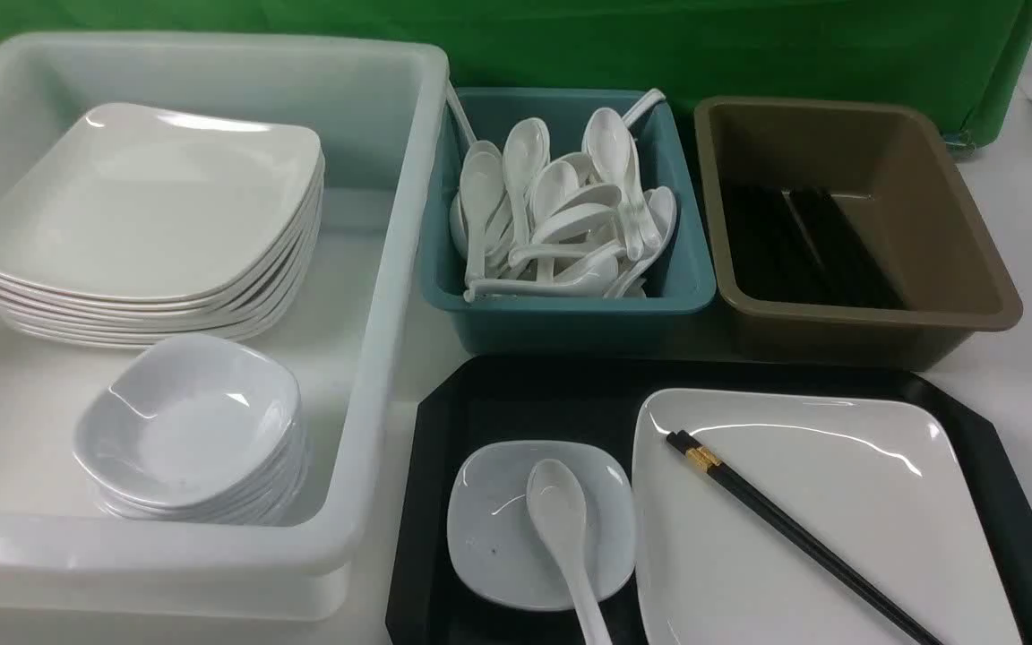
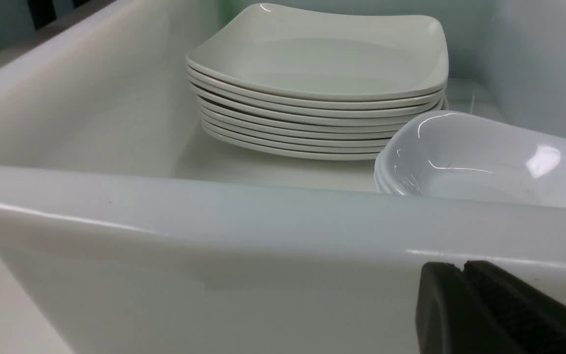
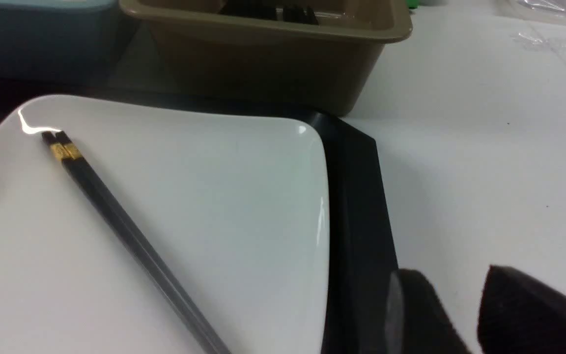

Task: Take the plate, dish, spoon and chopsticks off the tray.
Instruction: Use the right arm to grab a pair of chopsticks from the plate

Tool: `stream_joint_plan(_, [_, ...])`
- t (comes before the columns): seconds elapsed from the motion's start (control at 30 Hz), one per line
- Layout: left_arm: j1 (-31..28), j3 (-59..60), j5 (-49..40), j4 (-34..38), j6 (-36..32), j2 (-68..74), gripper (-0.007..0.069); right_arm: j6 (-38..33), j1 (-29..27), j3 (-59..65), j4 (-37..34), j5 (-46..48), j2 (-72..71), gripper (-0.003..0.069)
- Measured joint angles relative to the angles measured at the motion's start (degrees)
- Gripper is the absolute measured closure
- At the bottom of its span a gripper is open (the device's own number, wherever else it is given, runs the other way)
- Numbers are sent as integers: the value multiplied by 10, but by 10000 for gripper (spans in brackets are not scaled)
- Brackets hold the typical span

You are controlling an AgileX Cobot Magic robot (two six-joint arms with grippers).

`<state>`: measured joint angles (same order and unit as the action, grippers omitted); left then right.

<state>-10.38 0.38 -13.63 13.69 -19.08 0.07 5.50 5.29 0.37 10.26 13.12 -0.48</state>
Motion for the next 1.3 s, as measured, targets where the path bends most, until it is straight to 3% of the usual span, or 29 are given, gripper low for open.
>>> stream_joint_plan(1.03, [0, 0, 21, 1, 0, 0, 607, 0, 0, 0, 0, -1, 0, 417])
stream_joint_plan(1.1, [0, 0, 52, 24, 4, 0, 607, 0, 0, 0, 0, -1, 0, 417])
stream_joint_plan(1.3, [0, 0, 165, 196, 62, 0, 607, 0, 0, 0, 0, -1, 0, 417])
